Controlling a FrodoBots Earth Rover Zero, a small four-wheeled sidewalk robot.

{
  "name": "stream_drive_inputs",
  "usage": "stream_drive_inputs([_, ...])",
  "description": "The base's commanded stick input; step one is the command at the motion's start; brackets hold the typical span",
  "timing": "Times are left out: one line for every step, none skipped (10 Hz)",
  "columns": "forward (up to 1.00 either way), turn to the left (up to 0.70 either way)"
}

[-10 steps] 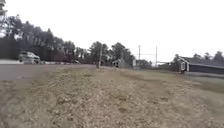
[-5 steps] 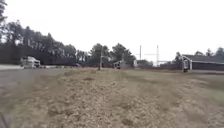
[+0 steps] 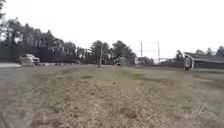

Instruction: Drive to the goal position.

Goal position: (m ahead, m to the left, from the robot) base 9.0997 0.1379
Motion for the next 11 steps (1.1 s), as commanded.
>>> stream_drive_inputs([0.7, 0.0])
stream_drive_inputs([0.7, 0.0])
stream_drive_inputs([0.7, 0.0])
stream_drive_inputs([0.7, 0.0])
stream_drive_inputs([0.7, 0.0])
stream_drive_inputs([0.7, 0.0])
stream_drive_inputs([0.7, 0.0])
stream_drive_inputs([0.7, 0.0])
stream_drive_inputs([0.7, 0.0])
stream_drive_inputs([0.7, 0.0])
stream_drive_inputs([0.7, 0.0])
